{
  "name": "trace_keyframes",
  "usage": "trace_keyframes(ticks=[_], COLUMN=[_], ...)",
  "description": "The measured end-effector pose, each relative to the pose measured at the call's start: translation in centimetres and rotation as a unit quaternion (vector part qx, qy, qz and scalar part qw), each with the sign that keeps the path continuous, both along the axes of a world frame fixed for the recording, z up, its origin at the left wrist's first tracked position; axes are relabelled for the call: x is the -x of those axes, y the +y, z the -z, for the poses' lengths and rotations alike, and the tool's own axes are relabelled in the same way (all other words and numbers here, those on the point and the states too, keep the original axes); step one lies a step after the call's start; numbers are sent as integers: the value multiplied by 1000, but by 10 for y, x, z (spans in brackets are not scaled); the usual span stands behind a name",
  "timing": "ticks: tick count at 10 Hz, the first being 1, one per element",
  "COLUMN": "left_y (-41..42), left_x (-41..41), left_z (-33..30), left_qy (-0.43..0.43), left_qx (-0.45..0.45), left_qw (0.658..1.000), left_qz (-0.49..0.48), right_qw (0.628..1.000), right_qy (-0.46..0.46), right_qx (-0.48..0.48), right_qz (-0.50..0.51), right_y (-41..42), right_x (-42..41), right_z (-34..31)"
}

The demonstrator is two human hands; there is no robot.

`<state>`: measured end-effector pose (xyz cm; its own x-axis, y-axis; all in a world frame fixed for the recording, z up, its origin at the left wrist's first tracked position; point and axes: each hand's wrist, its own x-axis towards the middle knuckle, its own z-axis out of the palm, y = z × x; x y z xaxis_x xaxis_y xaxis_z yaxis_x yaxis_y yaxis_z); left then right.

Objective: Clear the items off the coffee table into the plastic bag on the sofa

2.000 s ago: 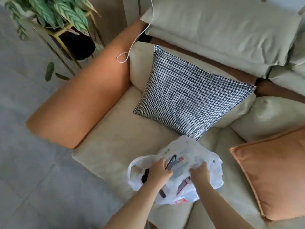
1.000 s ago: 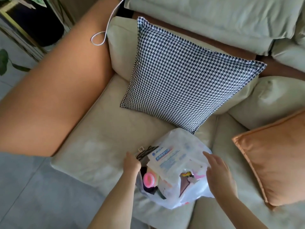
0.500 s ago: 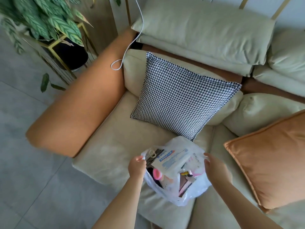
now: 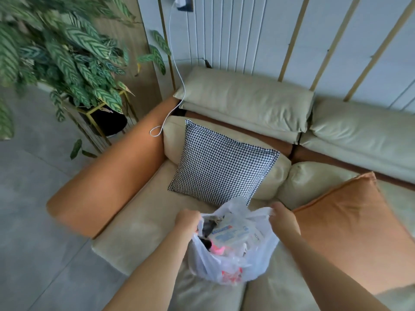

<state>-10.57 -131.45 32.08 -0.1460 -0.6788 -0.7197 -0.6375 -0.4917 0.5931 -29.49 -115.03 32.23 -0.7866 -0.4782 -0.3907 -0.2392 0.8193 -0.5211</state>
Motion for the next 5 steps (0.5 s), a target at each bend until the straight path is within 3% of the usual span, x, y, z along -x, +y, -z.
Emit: trace_keyframes(ticks=[2,4,5], left_y=[2,0,8], left_x=[12,-3,0], left_z=[5,12,7], left_qy=[-31,-107,-103], left_qx=[56,84,93], left_qw=[995,970,966], left_qz=[74,203,220], right_qw=[997,998,998], right_qy=[-24,-58,-32], right_qx=[42,-7,-29], right_qz=[58,-7,-54], right_y=[14,30,31], right_x=[3,-10,-5], right_z=[3,24,29])
